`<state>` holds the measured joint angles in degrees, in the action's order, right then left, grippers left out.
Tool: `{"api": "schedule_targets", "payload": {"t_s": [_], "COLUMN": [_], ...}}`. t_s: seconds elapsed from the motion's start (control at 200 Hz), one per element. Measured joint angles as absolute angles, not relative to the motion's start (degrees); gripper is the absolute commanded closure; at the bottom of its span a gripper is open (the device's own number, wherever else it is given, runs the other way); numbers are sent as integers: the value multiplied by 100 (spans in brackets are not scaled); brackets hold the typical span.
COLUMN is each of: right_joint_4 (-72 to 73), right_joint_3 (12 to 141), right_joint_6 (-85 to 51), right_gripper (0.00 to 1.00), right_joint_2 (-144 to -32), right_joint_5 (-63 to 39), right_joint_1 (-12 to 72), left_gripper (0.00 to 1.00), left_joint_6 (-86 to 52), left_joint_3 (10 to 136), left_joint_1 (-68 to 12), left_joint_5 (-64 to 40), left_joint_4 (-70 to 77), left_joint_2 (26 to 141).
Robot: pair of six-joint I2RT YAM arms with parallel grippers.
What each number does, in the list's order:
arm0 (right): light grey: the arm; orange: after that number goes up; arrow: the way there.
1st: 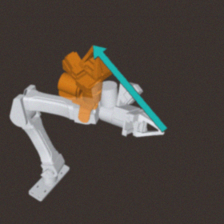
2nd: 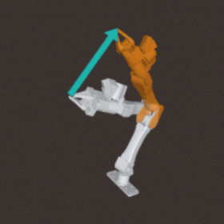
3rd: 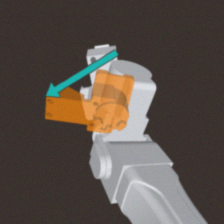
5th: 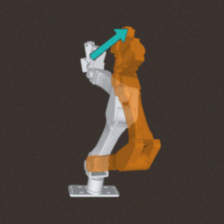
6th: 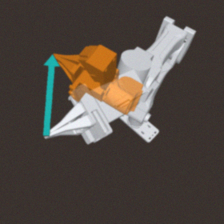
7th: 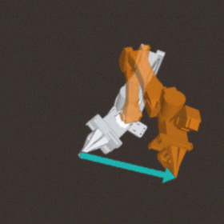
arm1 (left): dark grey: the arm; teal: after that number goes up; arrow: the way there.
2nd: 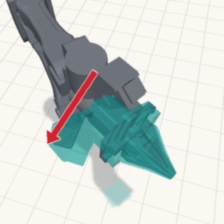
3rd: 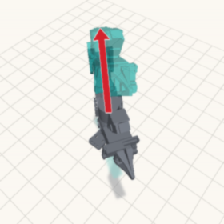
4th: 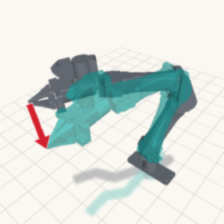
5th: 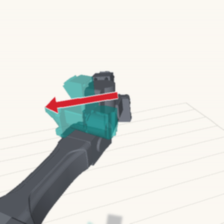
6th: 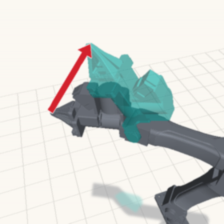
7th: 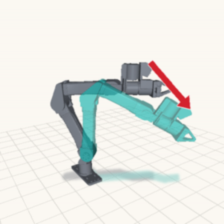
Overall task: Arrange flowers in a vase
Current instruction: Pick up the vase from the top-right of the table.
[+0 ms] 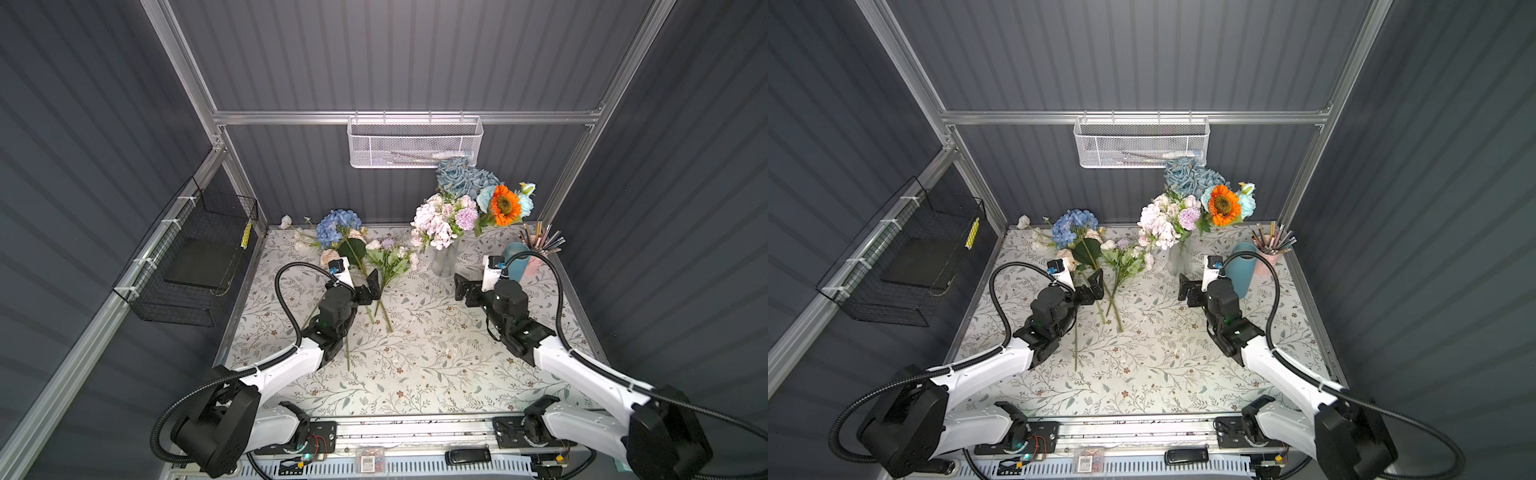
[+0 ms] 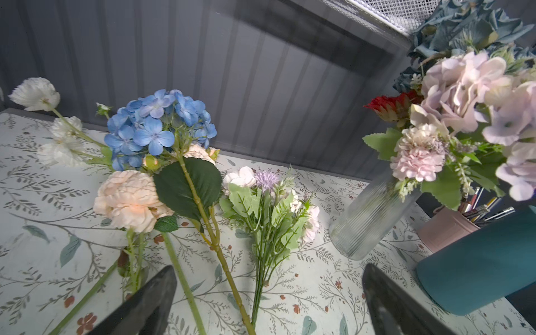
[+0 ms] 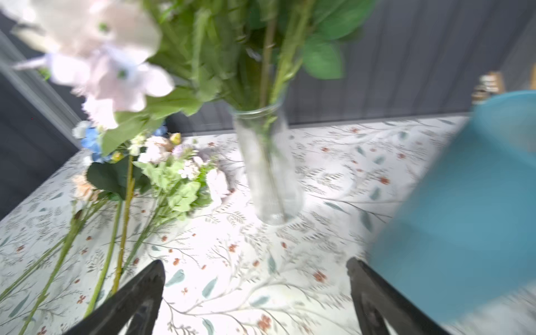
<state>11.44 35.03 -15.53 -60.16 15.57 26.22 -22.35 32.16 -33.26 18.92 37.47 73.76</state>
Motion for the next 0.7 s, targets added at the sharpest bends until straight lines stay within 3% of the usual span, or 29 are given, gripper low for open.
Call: {"api": "schedule_targets", "payload": {"t_s": [0.29,0.465,0.7], "right_joint_4": [-1350,-1708,-1466], "right_joint_3": [4230,4792,5371], "right_joint_6": [-1520,-1431,-1170], "right_gripper": [1,1,1], "right_joint_2": [-5284,-5782,-6792], "right_joint_5": [1861,1400,886], "right_joint_1": [1302,471,333], "left_gripper": [0,0,0], "left_joint_6": [-2279,-2283,-2281], "left_joint_3": [3476,3479,3479], "left_joint_1": [-3326,-3326,-3326], "left_joint_5": [1483,1426,1433], "left_joint_4": [3824,3820,3717], "left_joint_2": [7839,7841,7839]}}
